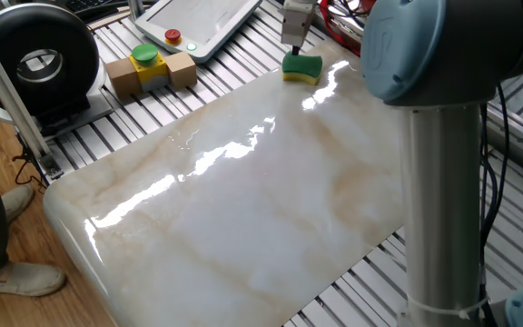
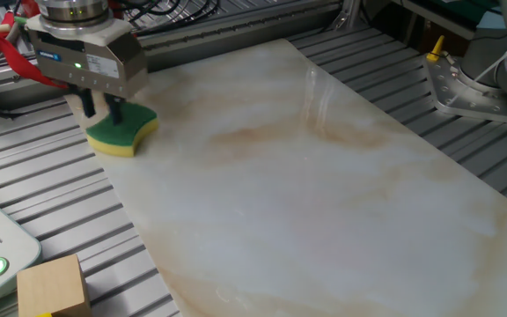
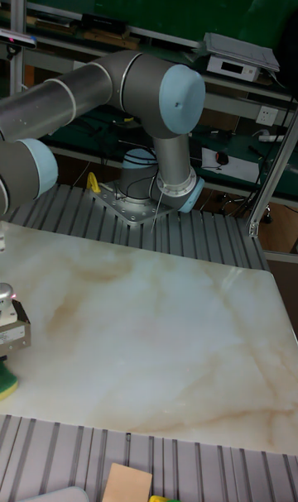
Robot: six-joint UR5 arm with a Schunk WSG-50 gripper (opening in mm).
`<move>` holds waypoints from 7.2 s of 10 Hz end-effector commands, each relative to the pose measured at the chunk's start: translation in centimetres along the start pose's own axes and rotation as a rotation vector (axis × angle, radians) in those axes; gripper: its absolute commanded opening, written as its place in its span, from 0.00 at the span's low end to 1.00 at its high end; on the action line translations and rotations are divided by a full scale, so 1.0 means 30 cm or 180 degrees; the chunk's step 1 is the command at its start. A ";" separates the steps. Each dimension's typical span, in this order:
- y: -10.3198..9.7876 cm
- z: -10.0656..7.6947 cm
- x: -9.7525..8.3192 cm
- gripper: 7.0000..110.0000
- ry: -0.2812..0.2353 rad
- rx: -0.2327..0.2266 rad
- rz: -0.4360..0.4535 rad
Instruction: Clean the tabletop with a sponge
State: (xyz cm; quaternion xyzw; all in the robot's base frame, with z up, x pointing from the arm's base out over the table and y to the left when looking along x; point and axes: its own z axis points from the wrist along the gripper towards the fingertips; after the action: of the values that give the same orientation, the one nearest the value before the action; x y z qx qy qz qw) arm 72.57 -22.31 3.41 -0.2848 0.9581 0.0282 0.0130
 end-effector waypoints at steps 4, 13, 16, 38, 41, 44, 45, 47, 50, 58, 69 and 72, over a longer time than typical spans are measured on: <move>0.029 0.018 0.048 0.79 0.0102 0.0025 0.0091; 0.042 0.098 0.124 0.79 0.0108 0.0060 -0.0169; 0.036 0.094 0.100 0.79 0.0088 0.0056 -0.0159; 0.036 0.106 0.100 0.36 0.0119 0.0175 0.0274; 0.050 0.093 0.089 0.00 0.0083 0.0134 0.0289; 0.068 0.084 0.082 0.00 0.0053 0.0066 0.0353; 0.068 0.071 0.084 0.00 0.0058 0.0075 0.0353; 0.074 0.049 0.091 0.00 0.0073 0.0072 0.0353; 0.088 0.032 0.096 0.00 0.0070 0.0040 0.0398; 0.104 0.048 0.022 0.00 0.0047 0.0074 0.0783; 0.234 0.097 -0.097 0.00 0.0033 -0.0027 0.1028; 0.275 0.112 -0.133 0.00 0.0084 0.0032 0.1116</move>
State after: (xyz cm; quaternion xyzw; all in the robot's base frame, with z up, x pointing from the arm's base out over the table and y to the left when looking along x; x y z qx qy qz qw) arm 71.14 -14.42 0.70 -0.1271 0.9916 0.0241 -0.0019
